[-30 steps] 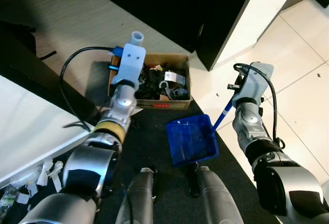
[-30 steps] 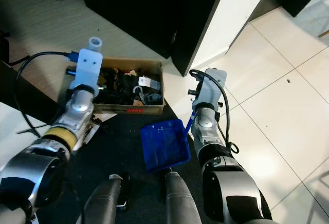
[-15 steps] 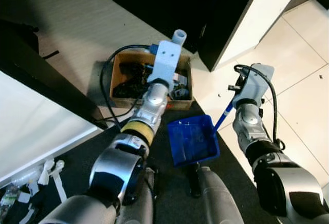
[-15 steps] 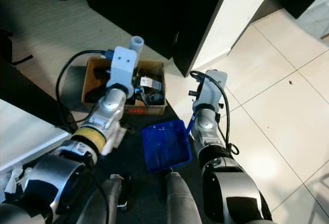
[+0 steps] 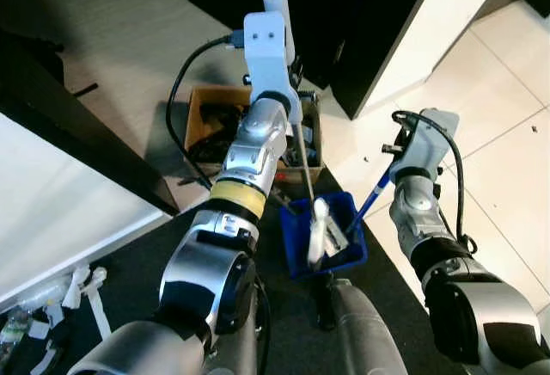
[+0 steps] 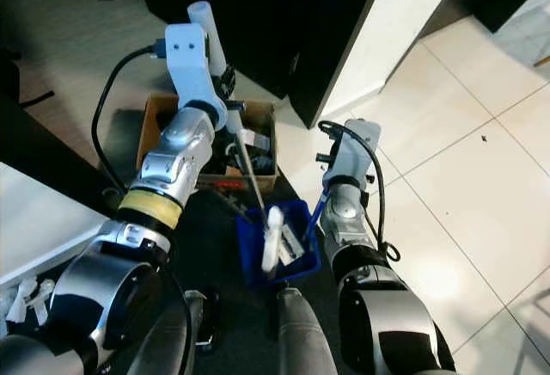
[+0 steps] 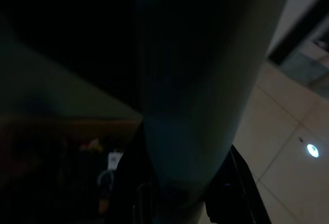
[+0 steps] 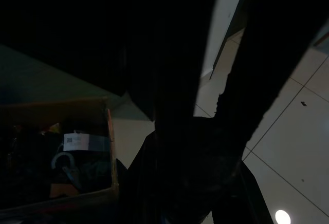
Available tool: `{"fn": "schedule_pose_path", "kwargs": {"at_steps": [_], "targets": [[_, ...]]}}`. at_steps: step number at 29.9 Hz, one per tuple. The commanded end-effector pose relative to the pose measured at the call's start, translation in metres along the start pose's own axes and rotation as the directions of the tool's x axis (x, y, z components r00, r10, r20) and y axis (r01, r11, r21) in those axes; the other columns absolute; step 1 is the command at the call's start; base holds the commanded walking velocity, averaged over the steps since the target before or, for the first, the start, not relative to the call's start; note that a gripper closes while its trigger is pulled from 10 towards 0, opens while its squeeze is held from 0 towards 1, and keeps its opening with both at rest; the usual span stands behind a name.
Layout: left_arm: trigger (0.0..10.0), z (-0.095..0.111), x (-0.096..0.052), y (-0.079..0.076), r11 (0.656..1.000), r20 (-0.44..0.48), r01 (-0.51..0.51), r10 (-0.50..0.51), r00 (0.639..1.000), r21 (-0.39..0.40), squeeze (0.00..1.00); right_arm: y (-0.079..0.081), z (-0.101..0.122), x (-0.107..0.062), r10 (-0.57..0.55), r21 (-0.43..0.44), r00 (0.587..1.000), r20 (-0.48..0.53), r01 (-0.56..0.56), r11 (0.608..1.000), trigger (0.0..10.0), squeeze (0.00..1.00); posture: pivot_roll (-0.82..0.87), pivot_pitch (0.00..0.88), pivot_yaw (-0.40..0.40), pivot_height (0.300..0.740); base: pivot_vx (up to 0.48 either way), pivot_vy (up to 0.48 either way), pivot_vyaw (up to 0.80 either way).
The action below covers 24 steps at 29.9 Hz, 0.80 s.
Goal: Sweep floor
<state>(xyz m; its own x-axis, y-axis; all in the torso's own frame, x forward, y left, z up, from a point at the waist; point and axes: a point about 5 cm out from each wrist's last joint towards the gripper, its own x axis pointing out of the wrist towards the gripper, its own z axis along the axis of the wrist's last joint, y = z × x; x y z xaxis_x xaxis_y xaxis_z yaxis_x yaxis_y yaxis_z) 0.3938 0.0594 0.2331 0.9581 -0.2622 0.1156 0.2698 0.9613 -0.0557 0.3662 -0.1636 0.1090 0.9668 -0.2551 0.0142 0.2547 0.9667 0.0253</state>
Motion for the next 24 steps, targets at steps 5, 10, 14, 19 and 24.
{"fn": "schedule_pose_path", "kwargs": {"at_steps": [5,10,14,19,24], "targets": [[10.0,0.022,-0.006,0.027,0.968,-0.028,0.166,-0.164,0.986,0.186,0.00,-0.008,-0.026,-0.010,-0.015,-0.040,0.994,-0.112,0.010,0.999,10.0,0.00,0.02,0.326,-0.038,0.740,0.000,0.000,0.00],[10.0,0.033,-0.016,0.059,0.911,-0.078,0.250,-0.238,0.968,0.327,0.00,-0.008,-0.025,-0.009,-0.008,-0.039,0.994,-0.112,0.004,0.999,10.0,0.00,0.03,0.314,-0.039,0.740,0.000,0.000,0.00],[10.0,0.035,-0.022,0.088,0.900,-0.078,0.193,-0.176,0.981,0.392,0.00,-0.008,-0.025,-0.009,-0.003,-0.033,0.994,-0.112,-0.001,0.999,10.0,0.00,0.03,0.310,-0.039,0.740,0.000,0.000,0.00],[10.0,0.018,-0.027,0.097,0.900,-0.094,0.159,-0.132,0.987,0.406,0.00,-0.008,-0.026,-0.010,0.003,-0.032,0.994,-0.112,-0.006,0.999,10.0,0.00,0.03,0.310,-0.041,0.740,0.000,0.000,0.00],[10.0,-0.024,-0.035,0.085,0.881,-0.109,0.149,-0.112,0.988,0.448,0.00,-0.007,-0.028,-0.012,0.005,-0.039,0.994,-0.113,-0.009,0.999,10.0,0.00,0.02,0.318,-0.044,0.740,0.000,0.000,0.00]]}}
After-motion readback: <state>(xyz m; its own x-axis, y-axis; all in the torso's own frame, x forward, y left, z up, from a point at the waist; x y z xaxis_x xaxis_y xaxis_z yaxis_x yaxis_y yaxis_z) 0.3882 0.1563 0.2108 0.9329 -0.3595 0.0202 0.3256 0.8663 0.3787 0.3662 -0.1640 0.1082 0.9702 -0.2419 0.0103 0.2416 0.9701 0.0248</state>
